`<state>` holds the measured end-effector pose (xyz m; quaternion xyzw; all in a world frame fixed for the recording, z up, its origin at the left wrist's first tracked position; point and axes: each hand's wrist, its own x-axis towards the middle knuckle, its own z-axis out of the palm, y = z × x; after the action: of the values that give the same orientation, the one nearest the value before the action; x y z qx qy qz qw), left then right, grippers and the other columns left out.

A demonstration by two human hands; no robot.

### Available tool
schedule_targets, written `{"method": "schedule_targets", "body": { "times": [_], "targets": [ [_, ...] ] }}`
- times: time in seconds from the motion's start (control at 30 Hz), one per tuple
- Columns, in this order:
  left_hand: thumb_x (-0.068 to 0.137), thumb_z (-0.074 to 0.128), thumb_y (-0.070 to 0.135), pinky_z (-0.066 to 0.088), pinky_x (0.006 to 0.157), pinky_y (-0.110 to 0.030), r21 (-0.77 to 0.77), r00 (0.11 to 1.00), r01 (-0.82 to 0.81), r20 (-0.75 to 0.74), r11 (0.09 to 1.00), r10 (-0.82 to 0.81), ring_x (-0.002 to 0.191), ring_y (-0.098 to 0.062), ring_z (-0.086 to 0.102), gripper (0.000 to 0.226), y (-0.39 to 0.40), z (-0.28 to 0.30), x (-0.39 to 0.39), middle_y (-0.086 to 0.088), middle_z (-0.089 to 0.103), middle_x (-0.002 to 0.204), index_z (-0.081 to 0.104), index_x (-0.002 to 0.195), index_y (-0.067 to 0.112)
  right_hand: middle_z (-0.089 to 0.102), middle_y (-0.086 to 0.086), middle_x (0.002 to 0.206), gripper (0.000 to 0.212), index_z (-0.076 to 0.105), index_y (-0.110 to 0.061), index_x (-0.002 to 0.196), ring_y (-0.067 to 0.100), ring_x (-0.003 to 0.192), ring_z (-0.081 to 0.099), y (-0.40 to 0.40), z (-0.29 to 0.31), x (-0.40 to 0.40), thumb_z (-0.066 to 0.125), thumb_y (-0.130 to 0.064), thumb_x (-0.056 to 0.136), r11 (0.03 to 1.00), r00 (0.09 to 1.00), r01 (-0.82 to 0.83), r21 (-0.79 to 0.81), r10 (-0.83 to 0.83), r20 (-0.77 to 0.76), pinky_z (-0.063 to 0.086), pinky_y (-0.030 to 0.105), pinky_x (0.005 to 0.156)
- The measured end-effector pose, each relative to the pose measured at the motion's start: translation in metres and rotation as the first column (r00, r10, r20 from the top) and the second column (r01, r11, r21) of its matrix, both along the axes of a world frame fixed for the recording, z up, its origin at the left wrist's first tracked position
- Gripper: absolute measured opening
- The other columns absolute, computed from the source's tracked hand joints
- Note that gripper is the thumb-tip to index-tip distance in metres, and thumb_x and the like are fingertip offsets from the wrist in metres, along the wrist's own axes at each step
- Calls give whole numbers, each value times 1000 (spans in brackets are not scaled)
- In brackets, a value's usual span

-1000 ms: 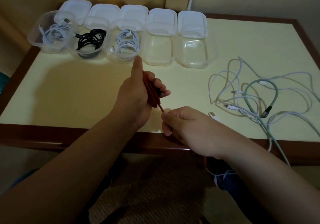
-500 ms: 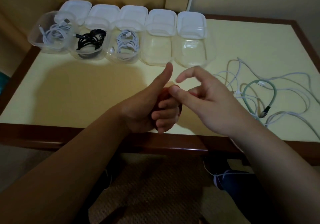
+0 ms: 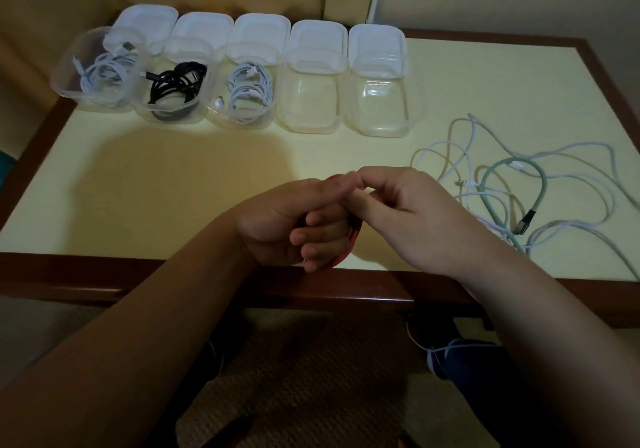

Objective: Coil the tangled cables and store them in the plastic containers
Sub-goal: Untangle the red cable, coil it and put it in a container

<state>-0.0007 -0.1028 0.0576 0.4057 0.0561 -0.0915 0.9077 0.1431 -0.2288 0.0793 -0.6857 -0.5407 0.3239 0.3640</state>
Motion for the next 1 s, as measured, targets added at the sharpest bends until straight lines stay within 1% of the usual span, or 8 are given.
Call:
{"method": "schedule_targets", "body": {
  "times": [0.2, 0.33, 0.47, 0.57, 0.7, 0.83, 0.9, 1.0],
  "targets": [
    [91, 73, 42, 53, 47, -20, -91, 997, 66, 53, 994, -61, 48, -7, 57, 40, 2, 0, -1, 7, 57, 47, 61, 60, 18, 56, 47, 101, 82, 65, 9, 101, 60, 90, 58, 8, -7, -4, 63, -72, 88, 1000, 964, -1, 21, 7, -265, 47, 71, 85],
    [85, 77, 45, 61, 63, -25, -108, 981, 97, 176, 989, -77, 64, -10, 67, 35, 15, 9, 0, 3, 68, 63, 67, 75, 12, 54, 38, 74, 64, 63, 13, 89, 34, 64, 54, 14, -2, -10, 67, -51, 91, 986, 941, 113, 125, -66, -331, 45, 51, 64],
    [61, 87, 62, 55, 52, -21, 46, 994, -45, 106, 998, 40, 50, -6, 58, 48, 13, 17, 0, 10, 54, 46, 61, 61, 21, 51, 21, 65, 61, 63, 7, 82, 29, 60, 51, 18, -1, -15, 67, -53, 90, 955, 937, 216, 202, -144, -318, 45, 41, 60],
    [36, 83, 79, 50, 47, -20, 144, 970, -243, 37, 959, 240, 42, -6, 51, 65, 4, 23, 3, 9, 43, 39, 54, 51, 23, 60, 43, 86, 64, 65, 7, 89, 55, 75, 65, 25, -6, -14, 70, -57, 90, 951, 906, 248, 183, -161, -391, 52, 68, 68],
    [31, 81, 83, 49, 46, -20, 155, 949, -315, 36, 936, 313, 41, -7, 51, 69, 5, 24, 3, 8, 42, 38, 53, 49, 23, 58, 48, 87, 63, 65, 9, 91, 64, 75, 58, 30, -5, -12, 73, -53, 91, 958, 889, 233, 170, -139, -437, 49, 74, 69],
    [46, 94, 63, 49, 46, -20, 103, 947, -321, 65, 941, 315, 43, -8, 51, 57, 8, 20, -2, 7, 43, 39, 56, 51, 21, 61, 46, 87, 57, 62, 13, 92, 66, 73, 58, 33, -9, -10, 74, -43, 93, 952, 893, 223, 209, -114, -436, 55, 57, 56],
    [48, 96, 57, 49, 47, -20, 108, 931, -365, 71, 925, 359, 43, -8, 51, 55, 5, 19, -2, 7, 42, 40, 56, 52, 20, 56, 48, 86, 53, 65, 6, 88, 68, 71, 55, 34, -7, -13, 75, -46, 92, 948, 882, 241, 209, -123, -456, 52, 63, 55],
    [44, 93, 63, 49, 50, -20, 185, 876, -478, 24, 859, 482, 45, -10, 54, 55, 4, 17, 2, 5, 46, 45, 58, 52, 21, 71, 24, 72, 35, 64, 6, 82, 36, 56, 69, 34, -6, -14, 69, -24, 99, 932, 873, 269, 241, -130, -470, 57, 38, 52]
  ]
}}
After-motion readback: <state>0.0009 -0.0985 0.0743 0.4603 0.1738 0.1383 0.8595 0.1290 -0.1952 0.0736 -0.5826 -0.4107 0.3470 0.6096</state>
